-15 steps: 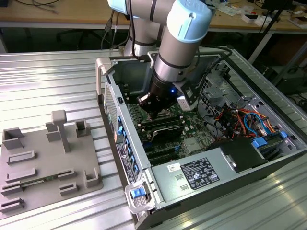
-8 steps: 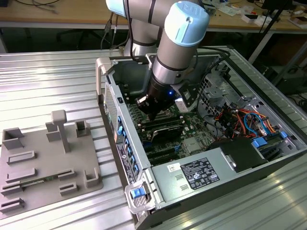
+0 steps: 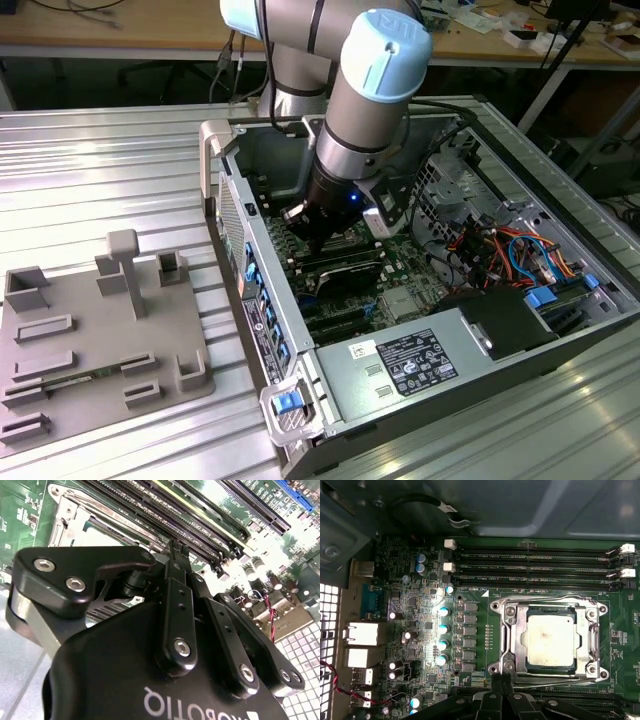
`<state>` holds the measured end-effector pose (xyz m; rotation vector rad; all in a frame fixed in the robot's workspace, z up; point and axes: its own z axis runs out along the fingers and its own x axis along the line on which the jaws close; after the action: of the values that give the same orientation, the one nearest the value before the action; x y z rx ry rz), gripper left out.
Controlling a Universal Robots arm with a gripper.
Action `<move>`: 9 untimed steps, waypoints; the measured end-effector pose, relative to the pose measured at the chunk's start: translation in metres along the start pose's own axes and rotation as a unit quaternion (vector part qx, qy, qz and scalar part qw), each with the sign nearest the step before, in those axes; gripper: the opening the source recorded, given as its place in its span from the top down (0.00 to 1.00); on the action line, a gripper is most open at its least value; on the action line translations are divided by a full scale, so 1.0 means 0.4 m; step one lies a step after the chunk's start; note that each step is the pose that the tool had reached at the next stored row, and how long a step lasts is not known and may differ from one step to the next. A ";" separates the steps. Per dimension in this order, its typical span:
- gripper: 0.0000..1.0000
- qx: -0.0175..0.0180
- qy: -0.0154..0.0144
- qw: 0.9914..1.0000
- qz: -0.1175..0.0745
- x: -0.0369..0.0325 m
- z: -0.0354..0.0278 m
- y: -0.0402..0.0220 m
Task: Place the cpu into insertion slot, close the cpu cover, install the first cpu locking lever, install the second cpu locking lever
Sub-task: 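Install the second cpu locking lever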
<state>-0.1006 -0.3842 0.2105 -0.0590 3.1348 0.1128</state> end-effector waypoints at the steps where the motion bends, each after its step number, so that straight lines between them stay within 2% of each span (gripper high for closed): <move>1: 0.89 0.000 0.000 1.000 0.000 0.000 0.001 0.000; 9: 0.89 -0.004 0.000 1.000 -0.004 0.003 0.010 -0.001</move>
<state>-0.1017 -0.3843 0.2066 -0.0704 3.1342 0.1264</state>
